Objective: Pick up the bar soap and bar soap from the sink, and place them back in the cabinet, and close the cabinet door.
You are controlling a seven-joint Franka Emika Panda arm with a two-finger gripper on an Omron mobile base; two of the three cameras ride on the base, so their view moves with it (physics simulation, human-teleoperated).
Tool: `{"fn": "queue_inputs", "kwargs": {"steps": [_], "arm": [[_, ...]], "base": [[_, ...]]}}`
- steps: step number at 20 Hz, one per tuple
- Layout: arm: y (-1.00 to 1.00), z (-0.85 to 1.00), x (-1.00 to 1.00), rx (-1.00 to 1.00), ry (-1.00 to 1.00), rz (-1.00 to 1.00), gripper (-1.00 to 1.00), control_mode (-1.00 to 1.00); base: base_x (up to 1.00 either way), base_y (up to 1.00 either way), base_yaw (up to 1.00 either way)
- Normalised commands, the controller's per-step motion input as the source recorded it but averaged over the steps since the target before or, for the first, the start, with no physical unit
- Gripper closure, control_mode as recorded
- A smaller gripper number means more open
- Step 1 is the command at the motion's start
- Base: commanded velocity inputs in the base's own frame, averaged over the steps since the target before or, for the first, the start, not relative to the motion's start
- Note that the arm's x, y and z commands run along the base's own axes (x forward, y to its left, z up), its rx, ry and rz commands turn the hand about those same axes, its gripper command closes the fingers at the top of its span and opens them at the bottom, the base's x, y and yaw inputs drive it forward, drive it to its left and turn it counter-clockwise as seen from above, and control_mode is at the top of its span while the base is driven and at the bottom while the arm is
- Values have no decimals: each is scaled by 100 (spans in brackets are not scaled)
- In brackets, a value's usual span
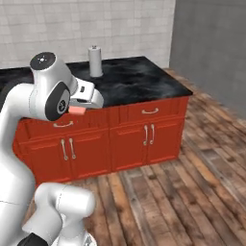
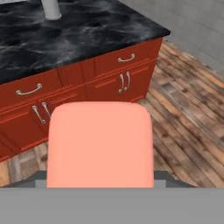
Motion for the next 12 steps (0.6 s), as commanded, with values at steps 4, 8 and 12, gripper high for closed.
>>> {"fn": "queue_inputs", "kwargs": {"steps": [4, 8, 12], "arm": [[0, 0, 0, 0, 0, 0, 100, 100], [0, 0, 0, 0, 0, 0, 100, 100], [0, 0, 0, 0, 0, 0, 100, 100]], "base": [[50, 7, -52], [55, 13, -51], [63, 18, -50]]}}
